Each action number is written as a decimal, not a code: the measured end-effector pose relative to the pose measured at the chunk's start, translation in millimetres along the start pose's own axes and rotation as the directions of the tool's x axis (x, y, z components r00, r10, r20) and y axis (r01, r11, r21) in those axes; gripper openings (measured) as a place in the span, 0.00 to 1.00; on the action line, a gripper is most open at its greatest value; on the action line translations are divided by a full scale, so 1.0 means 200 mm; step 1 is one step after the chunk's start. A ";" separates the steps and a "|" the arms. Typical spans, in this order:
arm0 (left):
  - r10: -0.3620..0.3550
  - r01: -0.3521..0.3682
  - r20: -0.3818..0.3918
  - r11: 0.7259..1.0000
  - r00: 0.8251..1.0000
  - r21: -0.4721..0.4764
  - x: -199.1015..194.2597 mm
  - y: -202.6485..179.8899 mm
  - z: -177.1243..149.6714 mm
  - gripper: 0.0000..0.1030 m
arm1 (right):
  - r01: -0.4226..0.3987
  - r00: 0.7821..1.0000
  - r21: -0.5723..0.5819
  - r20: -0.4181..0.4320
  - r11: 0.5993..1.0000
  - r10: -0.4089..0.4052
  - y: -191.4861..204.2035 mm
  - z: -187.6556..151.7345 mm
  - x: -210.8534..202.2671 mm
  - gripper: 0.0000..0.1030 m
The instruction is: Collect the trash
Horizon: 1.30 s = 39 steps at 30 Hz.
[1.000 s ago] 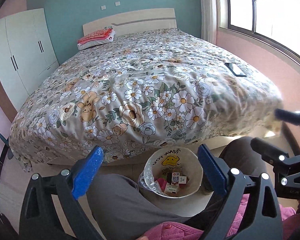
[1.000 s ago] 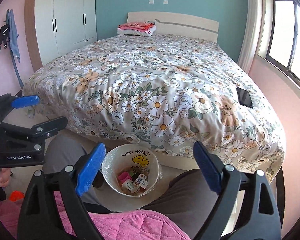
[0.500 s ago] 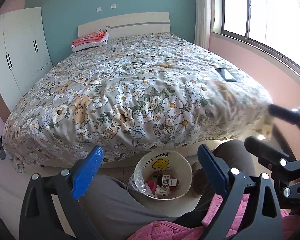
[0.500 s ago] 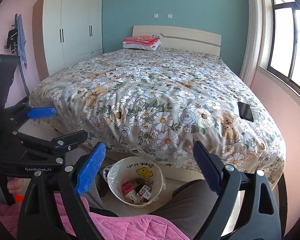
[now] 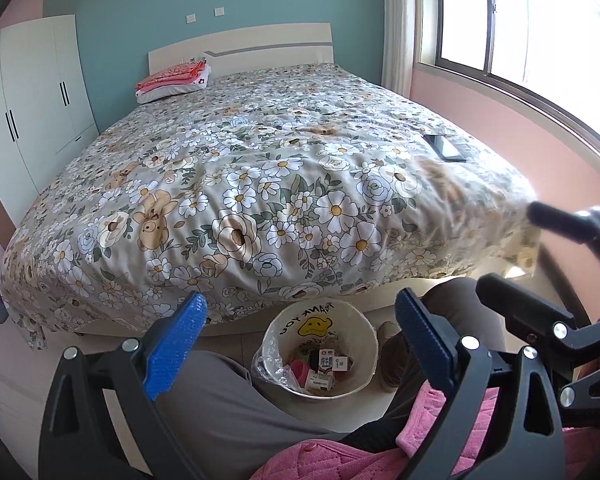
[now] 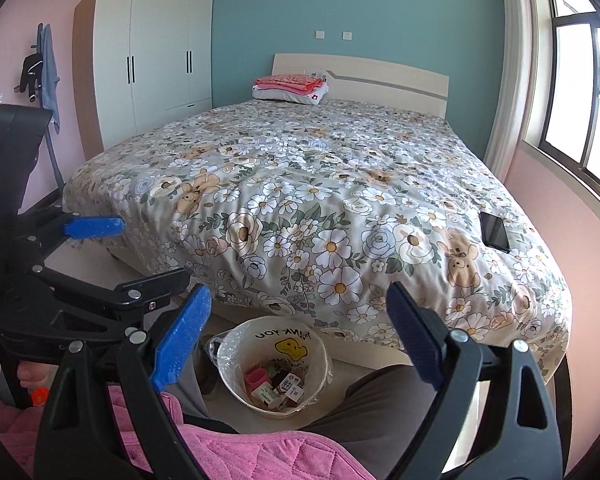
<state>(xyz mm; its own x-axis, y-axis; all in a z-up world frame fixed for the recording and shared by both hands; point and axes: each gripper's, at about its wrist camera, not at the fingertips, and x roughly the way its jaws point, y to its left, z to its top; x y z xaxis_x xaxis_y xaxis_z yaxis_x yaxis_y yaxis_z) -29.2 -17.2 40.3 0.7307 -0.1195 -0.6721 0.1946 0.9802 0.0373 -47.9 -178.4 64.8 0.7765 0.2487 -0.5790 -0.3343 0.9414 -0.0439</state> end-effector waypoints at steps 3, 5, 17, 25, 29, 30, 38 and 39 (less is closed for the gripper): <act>0.002 -0.002 0.000 1.000 1.000 0.000 0.00 0.00 0.00 0.94 | 0.001 1.000 0.000 -0.001 1.000 -0.001 0.00 0.00 0.00 0.85; 0.005 -0.005 0.000 1.000 1.000 0.000 0.00 0.00 0.01 0.94 | 0.001 1.000 0.000 -0.002 1.000 -0.001 0.00 0.00 0.00 0.85; 0.011 -0.011 -0.001 1.000 1.000 -0.002 0.00 0.00 0.01 0.94 | -0.002 1.000 -0.003 -0.007 1.000 0.002 0.00 0.01 0.00 0.85; 0.017 -0.017 -0.003 1.000 1.000 -0.001 0.00 0.00 0.00 0.94 | -0.006 1.000 -0.003 -0.011 1.000 0.006 -0.01 0.01 0.01 0.85; 0.020 -0.020 -0.004 1.000 1.000 0.000 0.00 0.00 0.00 0.94 | -0.006 1.000 -0.004 -0.012 1.000 0.006 -0.01 0.01 0.01 0.85; 0.020 -0.020 -0.003 1.000 1.000 0.000 0.00 0.00 0.00 0.94 | -0.007 1.000 -0.003 -0.012 1.000 0.007 -0.01 0.01 0.01 0.85; 0.024 -0.024 -0.006 1.000 1.000 0.002 0.00 0.01 0.00 0.94 | -0.012 1.000 0.000 -0.018 1.000 0.012 -0.02 0.00 0.02 0.85; 0.024 -0.024 -0.005 1.000 1.000 0.002 0.00 0.01 0.00 0.94 | -0.011 1.000 0.000 -0.018 1.000 0.011 -0.02 0.00 0.02 0.85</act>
<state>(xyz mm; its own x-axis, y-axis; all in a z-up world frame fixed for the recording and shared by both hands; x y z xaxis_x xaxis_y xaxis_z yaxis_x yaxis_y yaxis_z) -29.0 -15.8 39.6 0.7316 -0.0952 -0.6751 0.1784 0.9824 0.0548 -44.2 -182.0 62.2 0.7630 0.2552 -0.5938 -0.3431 0.9386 -0.0375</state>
